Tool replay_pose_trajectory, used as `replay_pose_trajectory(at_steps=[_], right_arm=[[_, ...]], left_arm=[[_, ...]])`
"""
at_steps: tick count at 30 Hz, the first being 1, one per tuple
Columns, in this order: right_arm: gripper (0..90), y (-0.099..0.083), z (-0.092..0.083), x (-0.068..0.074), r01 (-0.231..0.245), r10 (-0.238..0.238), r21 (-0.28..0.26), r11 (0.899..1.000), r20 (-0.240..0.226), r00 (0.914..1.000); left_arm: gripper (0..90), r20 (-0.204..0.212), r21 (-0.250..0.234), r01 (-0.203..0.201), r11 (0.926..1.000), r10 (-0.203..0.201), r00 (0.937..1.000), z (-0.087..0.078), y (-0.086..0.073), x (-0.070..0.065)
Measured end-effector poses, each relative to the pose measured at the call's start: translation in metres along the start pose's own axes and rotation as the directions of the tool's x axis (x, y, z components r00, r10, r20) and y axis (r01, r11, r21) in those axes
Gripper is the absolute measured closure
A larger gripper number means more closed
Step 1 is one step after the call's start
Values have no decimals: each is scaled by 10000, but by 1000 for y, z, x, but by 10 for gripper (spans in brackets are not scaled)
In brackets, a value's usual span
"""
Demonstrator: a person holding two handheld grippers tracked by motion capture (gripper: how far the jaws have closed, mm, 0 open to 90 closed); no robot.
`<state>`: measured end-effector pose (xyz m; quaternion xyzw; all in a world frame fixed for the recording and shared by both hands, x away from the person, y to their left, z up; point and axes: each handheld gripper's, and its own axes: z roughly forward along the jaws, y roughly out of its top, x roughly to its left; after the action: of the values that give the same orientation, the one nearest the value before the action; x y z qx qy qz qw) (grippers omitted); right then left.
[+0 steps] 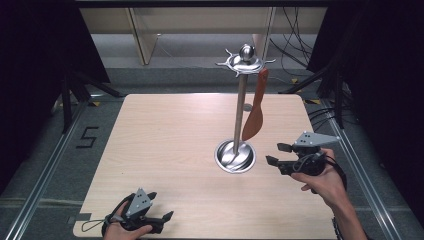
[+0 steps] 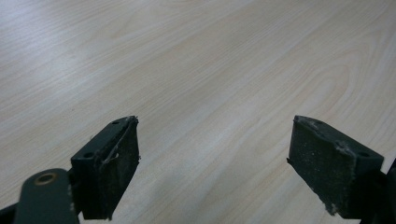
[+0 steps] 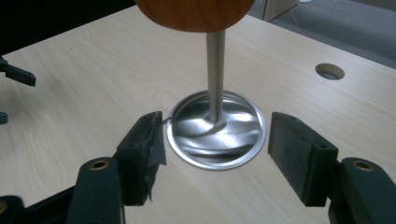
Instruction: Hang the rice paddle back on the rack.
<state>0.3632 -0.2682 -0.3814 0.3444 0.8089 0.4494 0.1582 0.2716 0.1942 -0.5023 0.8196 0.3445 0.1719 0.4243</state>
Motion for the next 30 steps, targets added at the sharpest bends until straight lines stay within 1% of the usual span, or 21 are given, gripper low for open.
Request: replay_pose_trajectory(at_steps=[2,3,4,5,7,8,9,11,12,14,15,16,18,19,20,23,24,27,28,29,30], right_arm=[[361,-2,2,0,240,-240,23,9997,33,9997],[357,-3,2,2,67,-66,137,9999,-86,9999],[354,-4,3,2,71,-69,155,9999,-132,9999],[348,-5,5,2,55,-54,81,10000,-110,9999],[336,-8,7,1,-23,28,215,9998,-212,9998],[336,-8,7,-1,285,-280,265,9992,-199,9994],[335,-9,8,1,5,7,311,9995,-380,9993],[325,-11,10,1,-89,95,195,9998,-306,9995],[322,-11,9,1,-119,134,380,9992,-397,9991],[321,-11,10,0,16,-3,347,9994,-382,9993],[319,-13,11,0,-119,133,326,9994,-444,9989],[318,-14,11,1,-262,271,220,9994,-431,9987],[315,-15,12,-2,-34,42,188,9998,-407,9992],[312,-16,13,-1,-299,309,241,9993,-444,9985],[312,-17,12,-3,-67,83,344,9994,-443,9990],[311,-20,14,-1,-391,419,445,9982,-644,9970],[310,-21,14,1,-576,602,513,9970,-499,9969],[310,-24,15,-1,-551,586,661,9963,-524,9969],[310,-25,16,-3,-288,311,490,9984,-454,9985],[309,-26,16,-1,-643,672,601,9961,-484,9966],[309,-27,15,-2,-607,646,720,9956,-531,9965]], left_arm=[[155,19,56,176,9998,-176,9998,0,0,-2],[155,14,92,114,9999,-114,9999,0,0,-2],[155,-90,300,-512,9982,515,9986,-1,0,3],[155,-79,289,-140,9995,142,9999,-1,-1,1],[155,57,318,-111,9994,109,9999,-2,-1,0],[155,39,53,184,9998,-184,9998,0,-1,-2],[155,31,18,-128,9999,128,9999,-1,-1,0],[155,-28,99,-291,9995,291,9996,-1,0,1],[155,-26,106,-323,9994,323,9995,-1,0,1],[155,-2,59,-181,9998,181,9998,-1,-1,0],[155,-79,291,-9,9996,11,10000,-2,-1,0],[154,-75,142,-46,9999,47,10000,-1,-1,0],[155,7,35,153,9999,-153,9999,0,-1,-2],[155,4,68,-24,10000,24,10000,0,-1,-1],[155,2,60,-147,9999,147,9999,0,-1,0],[155,-11,60,-165,9998,166,9999,-1,-1,0],[155,71,114,-156,9998,155,9999,-1,-1,0],[155,-6,116,-267,9996,267,9996,-1,-1,0],[155,30,139,-291,9995,291,9996,-1,-1,1],[155,25,140,-264,9996,263,9996,-1,-1,0],[155,34,103,-185,9998,184,9998,-1,-1,0]])
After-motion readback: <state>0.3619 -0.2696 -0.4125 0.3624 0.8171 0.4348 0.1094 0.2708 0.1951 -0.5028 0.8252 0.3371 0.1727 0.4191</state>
